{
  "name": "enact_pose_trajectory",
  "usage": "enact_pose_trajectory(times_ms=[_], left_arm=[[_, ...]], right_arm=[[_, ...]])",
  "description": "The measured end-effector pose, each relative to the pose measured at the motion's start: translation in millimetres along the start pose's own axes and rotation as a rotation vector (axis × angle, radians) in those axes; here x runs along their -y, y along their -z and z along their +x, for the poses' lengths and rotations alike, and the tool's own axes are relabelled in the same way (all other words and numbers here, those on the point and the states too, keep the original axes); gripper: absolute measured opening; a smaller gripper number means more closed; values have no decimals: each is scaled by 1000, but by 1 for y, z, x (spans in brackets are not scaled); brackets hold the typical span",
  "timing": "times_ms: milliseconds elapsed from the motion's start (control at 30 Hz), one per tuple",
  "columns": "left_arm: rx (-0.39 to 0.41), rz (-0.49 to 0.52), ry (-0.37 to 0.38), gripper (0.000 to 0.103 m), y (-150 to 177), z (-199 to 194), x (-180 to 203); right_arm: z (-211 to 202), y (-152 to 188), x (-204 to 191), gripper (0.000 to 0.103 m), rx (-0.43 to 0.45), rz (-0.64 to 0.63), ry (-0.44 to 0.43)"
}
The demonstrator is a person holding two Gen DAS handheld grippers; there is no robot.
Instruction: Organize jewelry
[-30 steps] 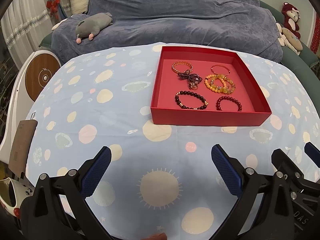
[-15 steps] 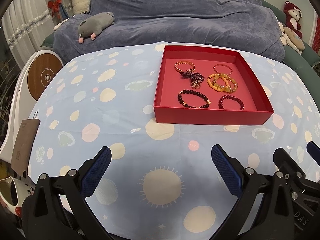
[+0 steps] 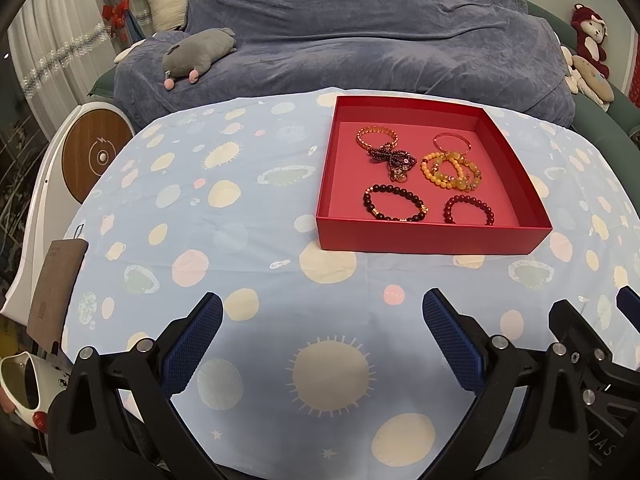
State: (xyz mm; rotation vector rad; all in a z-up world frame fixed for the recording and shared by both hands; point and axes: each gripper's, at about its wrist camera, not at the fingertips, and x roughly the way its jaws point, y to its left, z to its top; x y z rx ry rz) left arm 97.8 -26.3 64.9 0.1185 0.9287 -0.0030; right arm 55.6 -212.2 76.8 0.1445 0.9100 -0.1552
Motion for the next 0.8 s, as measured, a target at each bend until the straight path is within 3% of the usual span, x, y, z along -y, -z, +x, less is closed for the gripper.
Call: enact_pose_trajectory(times_ms=[800], left_arm=[[8,13,2,96,-1,-2,3]], right_arm=[[-3,-2,-1,97,1,2,4]])
